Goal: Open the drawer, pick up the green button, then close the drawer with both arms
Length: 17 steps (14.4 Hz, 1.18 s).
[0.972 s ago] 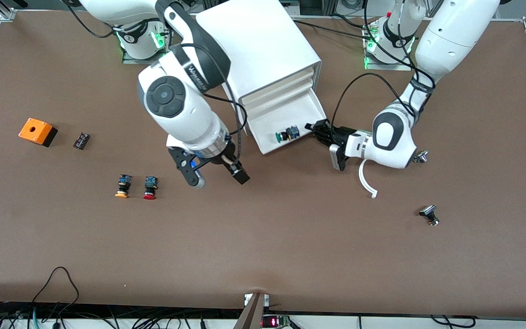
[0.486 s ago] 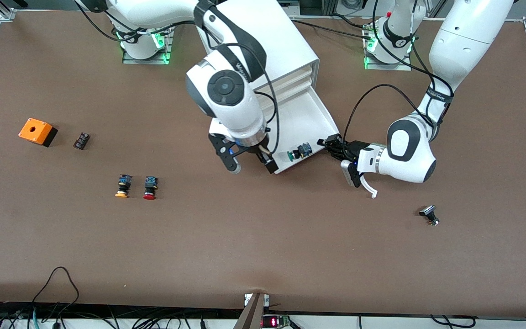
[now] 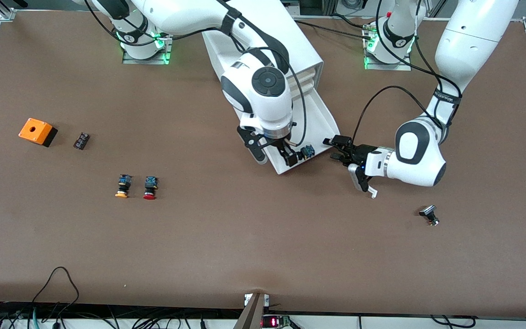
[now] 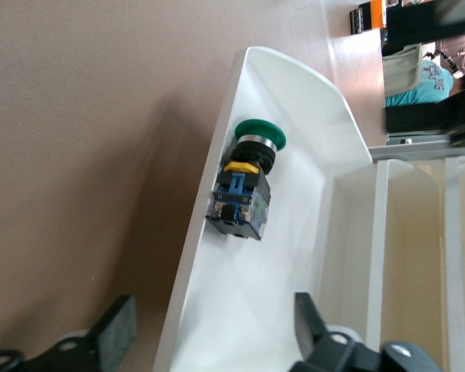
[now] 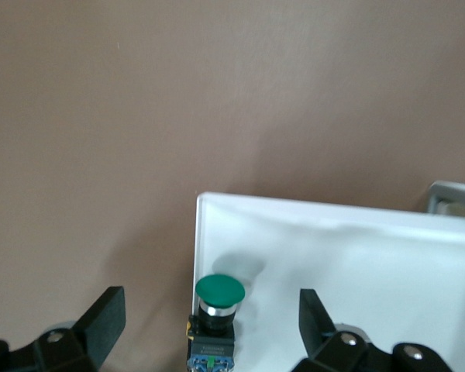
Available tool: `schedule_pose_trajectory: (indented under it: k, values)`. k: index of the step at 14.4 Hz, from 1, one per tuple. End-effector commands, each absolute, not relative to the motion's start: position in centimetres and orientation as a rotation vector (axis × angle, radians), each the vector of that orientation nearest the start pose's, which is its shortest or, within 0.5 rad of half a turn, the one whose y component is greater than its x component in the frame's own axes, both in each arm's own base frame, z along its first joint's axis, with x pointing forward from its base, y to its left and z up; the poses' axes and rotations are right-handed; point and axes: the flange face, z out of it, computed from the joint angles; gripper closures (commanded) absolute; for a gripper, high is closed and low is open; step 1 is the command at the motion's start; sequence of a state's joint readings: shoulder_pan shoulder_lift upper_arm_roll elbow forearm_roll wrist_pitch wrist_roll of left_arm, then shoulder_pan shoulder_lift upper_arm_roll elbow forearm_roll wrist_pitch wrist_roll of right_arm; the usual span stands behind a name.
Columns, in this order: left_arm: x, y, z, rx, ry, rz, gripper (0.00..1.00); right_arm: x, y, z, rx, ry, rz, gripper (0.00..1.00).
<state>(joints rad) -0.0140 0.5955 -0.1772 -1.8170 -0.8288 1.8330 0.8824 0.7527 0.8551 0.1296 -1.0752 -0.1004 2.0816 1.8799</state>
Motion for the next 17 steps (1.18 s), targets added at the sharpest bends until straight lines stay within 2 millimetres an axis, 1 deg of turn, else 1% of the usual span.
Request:
schedule_pose_trajectory:
  k: [1,3,5,7,9,10,12,13,15,16,17]
  values:
    - [60.3,-15.4,25.6,2.188,-0.665,-0.406,0.00,52.7,59.5,32.0,-2.542,1.474,-0.074,0.01]
    - [61.8,-15.2,29.1,2.326,-0.640,-0.530,0.00,52.0,60.6,31.5,-2.505,1.475,-0.067,0.01]
    - [62.4,-15.4,31.8,2.426,-0.610,-0.616,0.00,51.7,61.2,30.9,-2.473,1.477,-0.056,0.01]
    - [62.7,-14.8,34.4,2.556,-0.509,-0.660,0.00,51.6,61.6,29.8,-2.450,1.469,-0.035,0.01]
    - [62.6,-14.9,36.5,2.687,-0.371,-0.704,0.00,51.6,61.9,28.8,-2.416,1.474,0.006,0.01]
    - [62.6,-15.4,37.9,2.763,-0.306,-0.710,0.00,51.4,62.1,28.0,-2.414,1.470,0.010,0.01]
    - [62.4,-16.4,40.0,2.888,-0.192,-0.720,0.00,50.9,62.7,26.8,-2.411,1.460,0.015,0.01]
    - [62.6,-16.9,40.8,2.956,-0.156,-0.700,0.00,51.0,62.7,26.6,-2.406,1.461,0.018,0.01]
    - [62.6,-18.3,41.8,3.085,-0.083,-0.652,0.00,50.1,63.3,26.0,-2.419,1.452,0.023,0.01]
    - [62.6,-18.4,42.1,3.129,-0.027,-0.642,0.00,49.9,63.4,25.9,-2.424,1.450,0.024,0.07]
    - [62.4,-18.5,42.2,3.136,0.018,-0.666,0.00,49.8,63.5,25.8,-2.428,1.447,0.024,0.23]
